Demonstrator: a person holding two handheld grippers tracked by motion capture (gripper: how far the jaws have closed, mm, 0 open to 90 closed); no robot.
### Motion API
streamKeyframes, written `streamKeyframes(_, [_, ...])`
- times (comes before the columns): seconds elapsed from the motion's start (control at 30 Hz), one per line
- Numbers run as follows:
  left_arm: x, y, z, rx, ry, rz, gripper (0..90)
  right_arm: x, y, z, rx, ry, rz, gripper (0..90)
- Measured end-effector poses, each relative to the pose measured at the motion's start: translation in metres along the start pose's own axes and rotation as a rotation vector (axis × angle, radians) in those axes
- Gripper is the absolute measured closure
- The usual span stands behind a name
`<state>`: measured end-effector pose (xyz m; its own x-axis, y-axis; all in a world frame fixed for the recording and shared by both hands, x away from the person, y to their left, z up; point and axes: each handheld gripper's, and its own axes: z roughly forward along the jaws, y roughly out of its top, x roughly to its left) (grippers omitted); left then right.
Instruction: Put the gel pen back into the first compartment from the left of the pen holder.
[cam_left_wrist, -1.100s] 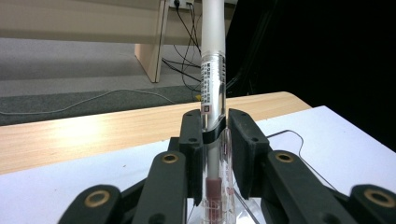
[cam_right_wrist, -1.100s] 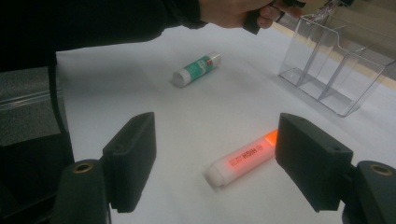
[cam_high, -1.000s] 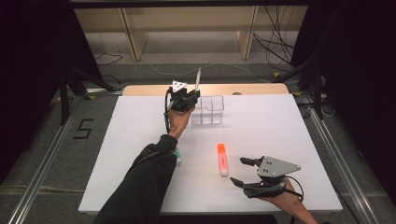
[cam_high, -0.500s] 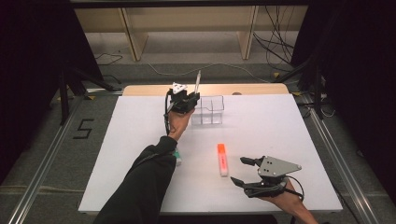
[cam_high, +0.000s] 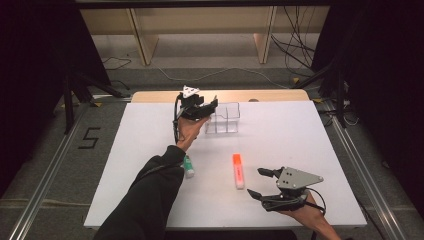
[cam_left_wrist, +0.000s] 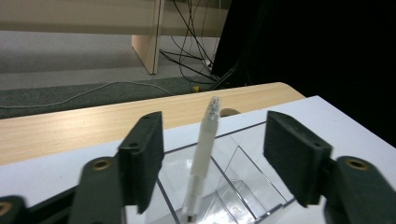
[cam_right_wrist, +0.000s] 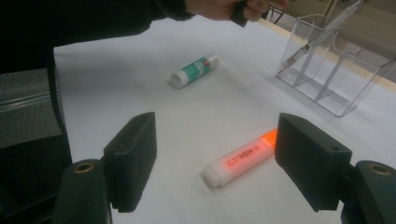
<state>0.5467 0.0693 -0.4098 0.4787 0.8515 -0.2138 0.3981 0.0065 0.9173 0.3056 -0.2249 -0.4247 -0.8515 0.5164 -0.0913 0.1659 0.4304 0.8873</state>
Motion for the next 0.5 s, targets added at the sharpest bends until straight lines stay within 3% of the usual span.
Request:
streamKeyframes(0.1, [0.0,0.006,-0.009,0.03,-0.011,0.014,33.4,-0.001,0.0,0.0,-0.002,-0.003,0.003,30.2])
streamKeyframes(0.5, [0.004,0.015,-0.046,0.13,-0.058,-0.003,27.8,0.0,0.0,0.001,0.002,-0.005,0.017,29.3])
